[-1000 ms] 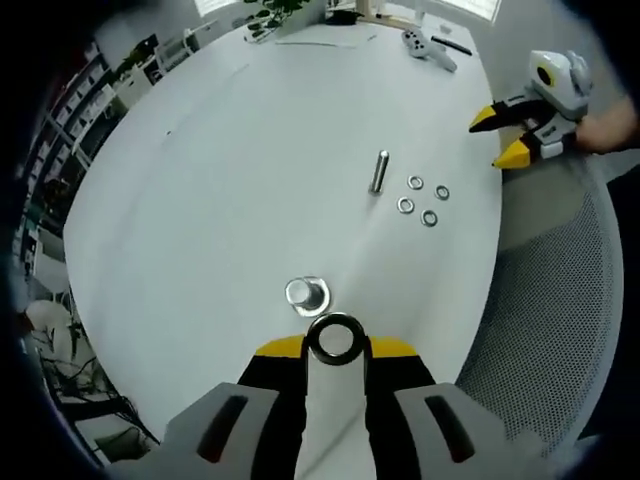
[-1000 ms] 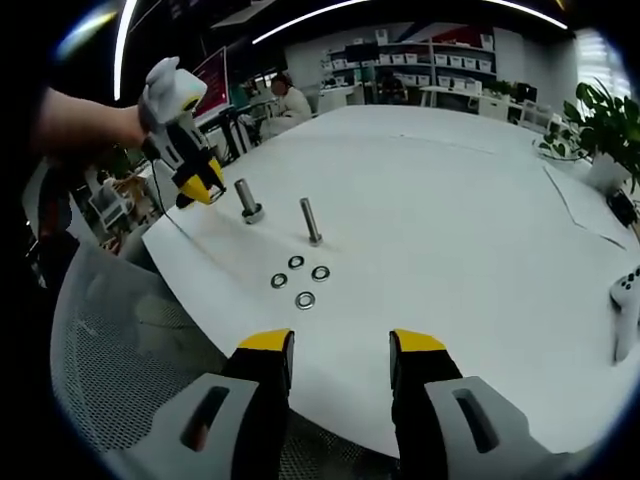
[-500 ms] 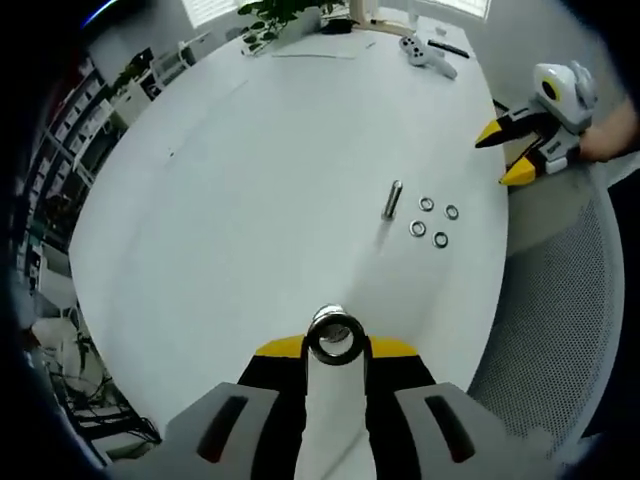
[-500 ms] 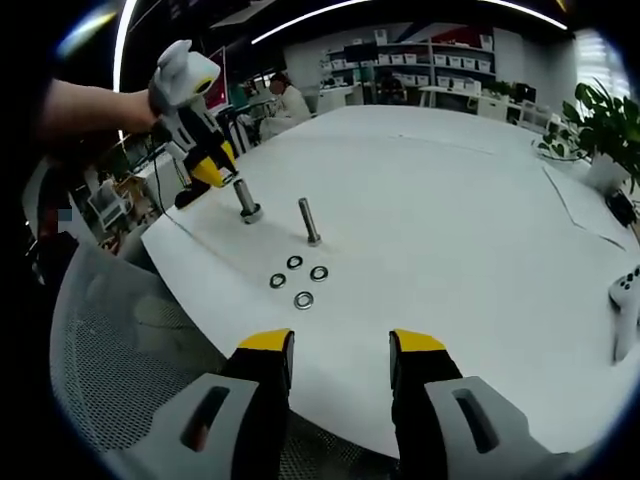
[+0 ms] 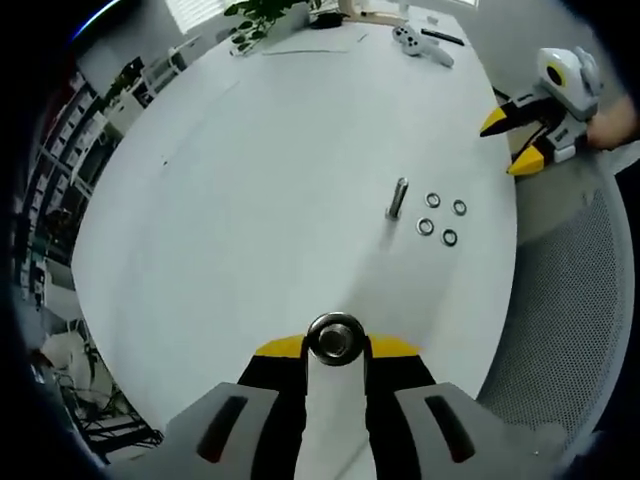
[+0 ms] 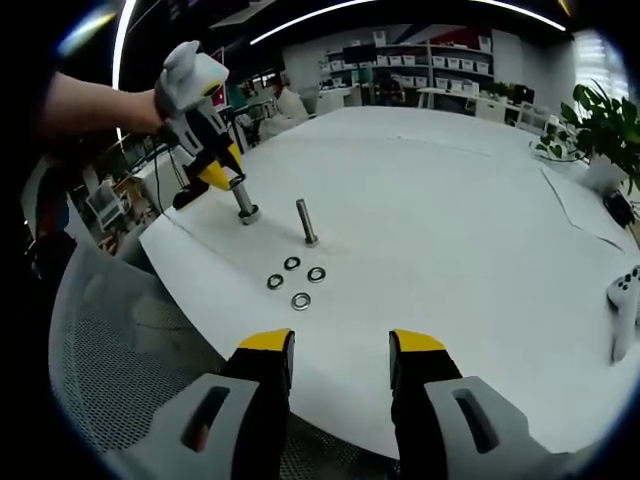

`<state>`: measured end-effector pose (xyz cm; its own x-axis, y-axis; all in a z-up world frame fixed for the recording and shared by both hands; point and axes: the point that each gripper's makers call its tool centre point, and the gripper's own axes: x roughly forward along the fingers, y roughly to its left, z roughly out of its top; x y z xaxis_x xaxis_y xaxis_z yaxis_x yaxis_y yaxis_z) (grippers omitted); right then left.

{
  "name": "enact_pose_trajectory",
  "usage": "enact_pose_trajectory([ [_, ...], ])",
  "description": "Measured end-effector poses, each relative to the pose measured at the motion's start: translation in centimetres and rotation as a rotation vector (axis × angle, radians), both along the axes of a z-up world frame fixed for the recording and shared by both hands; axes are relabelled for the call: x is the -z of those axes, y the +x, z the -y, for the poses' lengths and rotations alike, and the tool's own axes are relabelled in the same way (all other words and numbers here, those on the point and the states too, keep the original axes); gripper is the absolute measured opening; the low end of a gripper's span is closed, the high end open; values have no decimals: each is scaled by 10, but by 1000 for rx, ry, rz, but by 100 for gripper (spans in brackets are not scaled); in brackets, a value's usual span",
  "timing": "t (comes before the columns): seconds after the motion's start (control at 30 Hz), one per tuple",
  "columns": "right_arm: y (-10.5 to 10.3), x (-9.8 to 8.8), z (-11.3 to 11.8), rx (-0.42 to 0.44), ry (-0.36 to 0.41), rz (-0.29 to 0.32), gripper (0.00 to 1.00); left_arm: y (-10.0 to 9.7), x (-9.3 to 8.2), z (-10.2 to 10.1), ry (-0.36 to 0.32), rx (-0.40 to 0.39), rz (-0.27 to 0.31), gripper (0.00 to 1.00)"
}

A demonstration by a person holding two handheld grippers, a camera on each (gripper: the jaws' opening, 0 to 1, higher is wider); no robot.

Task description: Place the washer onto the threaded stud by aligning its center hole with the stud, sliding it down to the base, and recovering from edge contact or off-axis alignment until the washer reaches the visible bottom stop.

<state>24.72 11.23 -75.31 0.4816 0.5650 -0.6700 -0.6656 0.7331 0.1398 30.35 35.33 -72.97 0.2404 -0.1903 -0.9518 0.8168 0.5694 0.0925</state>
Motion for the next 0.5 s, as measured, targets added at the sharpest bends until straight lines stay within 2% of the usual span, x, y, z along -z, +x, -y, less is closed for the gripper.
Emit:
enact_pose_trajectory([
  [0.5,0,0,-1,0,-1,1,41,-1,9,-2,31,13,-23,19],
])
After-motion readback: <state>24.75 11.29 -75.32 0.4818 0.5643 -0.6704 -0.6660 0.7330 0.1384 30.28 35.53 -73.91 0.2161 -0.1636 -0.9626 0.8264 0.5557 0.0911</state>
